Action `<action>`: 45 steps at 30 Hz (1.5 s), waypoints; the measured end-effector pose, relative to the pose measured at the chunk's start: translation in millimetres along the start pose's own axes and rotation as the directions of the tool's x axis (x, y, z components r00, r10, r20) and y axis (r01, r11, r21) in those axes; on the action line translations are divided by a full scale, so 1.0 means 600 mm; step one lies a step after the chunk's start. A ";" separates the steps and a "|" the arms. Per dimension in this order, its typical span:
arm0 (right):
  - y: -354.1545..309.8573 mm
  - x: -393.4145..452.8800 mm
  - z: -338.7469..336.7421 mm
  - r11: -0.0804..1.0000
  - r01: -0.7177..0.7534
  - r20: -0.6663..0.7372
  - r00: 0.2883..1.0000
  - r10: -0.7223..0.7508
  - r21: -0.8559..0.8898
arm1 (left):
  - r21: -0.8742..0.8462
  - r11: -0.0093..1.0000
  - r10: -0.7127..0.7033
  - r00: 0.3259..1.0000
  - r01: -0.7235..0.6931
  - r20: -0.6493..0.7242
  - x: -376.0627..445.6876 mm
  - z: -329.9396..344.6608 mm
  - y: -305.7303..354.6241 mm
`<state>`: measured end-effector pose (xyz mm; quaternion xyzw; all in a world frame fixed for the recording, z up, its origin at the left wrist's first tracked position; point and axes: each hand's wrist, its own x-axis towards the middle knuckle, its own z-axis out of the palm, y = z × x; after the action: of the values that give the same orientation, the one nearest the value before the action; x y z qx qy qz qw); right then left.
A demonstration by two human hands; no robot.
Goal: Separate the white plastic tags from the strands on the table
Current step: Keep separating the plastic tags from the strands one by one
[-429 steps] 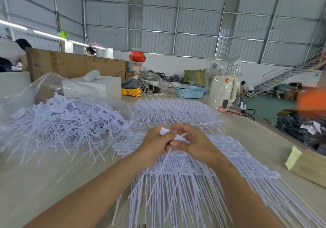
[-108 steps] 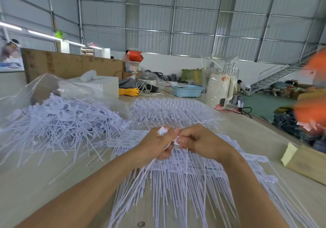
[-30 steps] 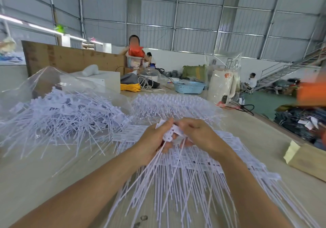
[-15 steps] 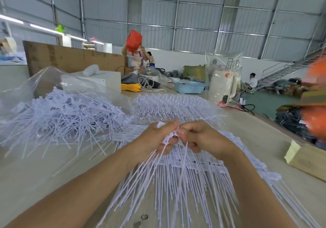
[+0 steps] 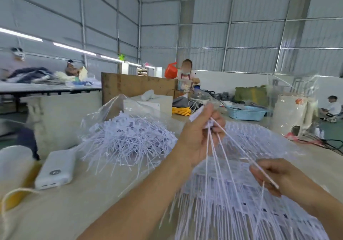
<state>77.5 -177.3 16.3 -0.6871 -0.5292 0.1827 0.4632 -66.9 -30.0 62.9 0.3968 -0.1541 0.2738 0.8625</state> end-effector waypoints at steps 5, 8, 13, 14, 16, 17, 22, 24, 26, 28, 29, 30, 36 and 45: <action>-0.001 0.009 0.012 0.997 -0.001 -0.007 1.000 0.001 -0.073 | 0.163 0.976 0.172 0.969 -0.143 -0.178 0.015 -0.024 0.097; 0.000 0.015 0.013 0.993 -0.032 0.040 0.999 0.037 -0.116 | 0.332 0.943 0.120 0.885 0.041 -0.450 0.014 -0.088 0.163; 0.004 0.026 0.016 0.976 -0.027 0.055 0.998 0.040 -0.217 | 0.728 0.398 0.495 0.537 0.558 -0.683 -0.004 -0.238 0.263; 0.003 0.028 0.017 0.971 -0.010 0.057 0.998 0.024 -0.237 | 0.720 0.253 0.537 0.525 0.646 -0.660 -0.009 -0.258 0.279; -0.004 0.030 0.020 0.968 0.010 0.048 0.999 0.003 -0.250 | 0.683 0.029 0.554 0.557 0.730 -0.619 -0.012 -0.285 0.300; -0.008 0.030 0.021 0.969 0.004 0.040 0.999 0.006 -0.245 | 0.667 -0.080 0.553 0.590 0.741 -0.589 -0.010 -0.294 0.306; 0.005 0.033 0.024 0.965 0.055 -0.070 0.995 -0.075 -0.258 | 0.544 -0.397 0.564 0.664 0.740 -0.491 0.027 -0.328 0.308; 0.011 0.032 0.028 0.963 0.075 -0.131 0.985 -0.112 -0.261 | 0.477 -0.469 0.535 0.669 0.743 -0.515 0.044 -0.330 0.296; 0.013 0.033 0.030 0.965 0.074 -0.154 0.981 -0.116 -0.253 | 0.399 -0.583 0.492 0.698 0.708 -0.520 0.051 -0.326 0.279; 0.012 0.033 0.030 0.961 0.063 -0.142 0.984 -0.104 -0.268 | 0.366 -0.618 0.438 0.691 0.696 -0.575 0.049 -0.328 0.262; 0.011 0.034 0.030 0.958 0.063 -0.139 0.985 -0.106 -0.279 | 0.356 -0.635 0.414 0.691 0.685 -0.592 0.049 -0.328 0.257; 0.009 0.035 0.029 0.956 0.063 -0.138 0.985 -0.106 -0.286 | 0.347 -0.644 0.406 0.689 0.682 -0.600 0.049 -0.329 0.255; -0.006 0.033 0.023 0.946 0.054 -0.102 0.991 -0.091 -0.320 | 0.278 -0.710 0.363 0.674 0.647 -0.643 0.070 -0.298 0.263; 0.002 0.034 0.023 0.945 0.046 -0.096 0.992 -0.081 -0.325 | 0.296 -0.814 0.164 0.685 0.501 -0.710 0.058 -0.265 0.287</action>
<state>75.7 -153.1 13.3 -0.7448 -0.5479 0.0413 0.3785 -133.9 196.6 81.8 0.8620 0.5059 -0.0246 -0.0192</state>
